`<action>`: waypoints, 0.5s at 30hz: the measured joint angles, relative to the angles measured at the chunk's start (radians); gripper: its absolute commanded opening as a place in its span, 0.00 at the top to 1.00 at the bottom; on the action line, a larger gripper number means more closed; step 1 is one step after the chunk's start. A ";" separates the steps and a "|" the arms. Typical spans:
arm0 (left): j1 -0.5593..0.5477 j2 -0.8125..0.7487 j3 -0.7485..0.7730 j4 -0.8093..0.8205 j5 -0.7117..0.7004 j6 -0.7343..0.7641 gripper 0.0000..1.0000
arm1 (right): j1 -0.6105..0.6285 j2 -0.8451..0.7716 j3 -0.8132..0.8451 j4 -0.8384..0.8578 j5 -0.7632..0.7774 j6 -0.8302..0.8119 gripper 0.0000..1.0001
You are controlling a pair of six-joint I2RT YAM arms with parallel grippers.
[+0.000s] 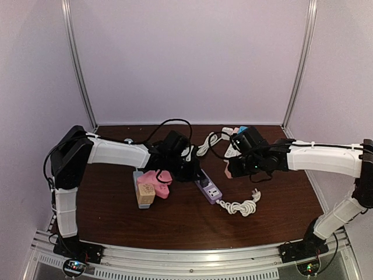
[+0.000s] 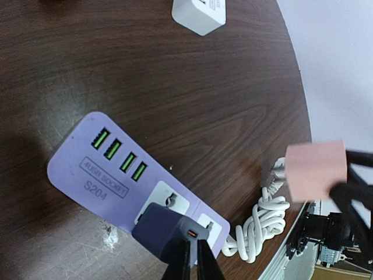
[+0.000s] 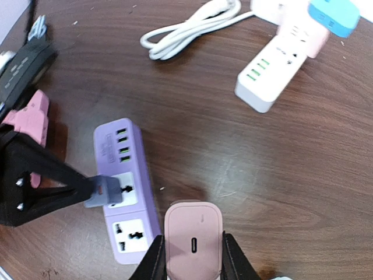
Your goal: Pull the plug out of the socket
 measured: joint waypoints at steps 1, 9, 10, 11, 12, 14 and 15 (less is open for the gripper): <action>0.000 0.002 0.008 -0.012 -0.003 0.003 0.95 | -0.031 -0.014 -0.017 0.010 -0.014 0.004 1.00; -0.005 0.009 0.062 -0.092 -0.022 0.040 0.92 | -0.330 -0.065 -0.169 0.150 -0.188 0.042 1.00; -0.005 0.009 0.069 -0.099 -0.023 0.045 0.91 | -0.353 -0.065 -0.180 0.170 -0.207 0.043 1.00; -0.005 0.009 0.076 -0.106 -0.023 0.051 0.91 | -0.383 -0.065 -0.193 0.200 -0.229 0.043 1.00; -0.005 0.009 0.085 -0.109 -0.022 0.056 0.91 | -0.414 -0.065 -0.206 0.229 -0.259 0.043 1.00; -0.005 0.009 0.105 -0.115 -0.021 0.065 0.91 | -0.475 -0.059 -0.225 0.283 -0.315 0.047 1.00; -0.005 0.009 0.117 -0.115 -0.018 0.070 0.91 | -0.508 -0.050 -0.232 0.312 -0.342 0.051 0.99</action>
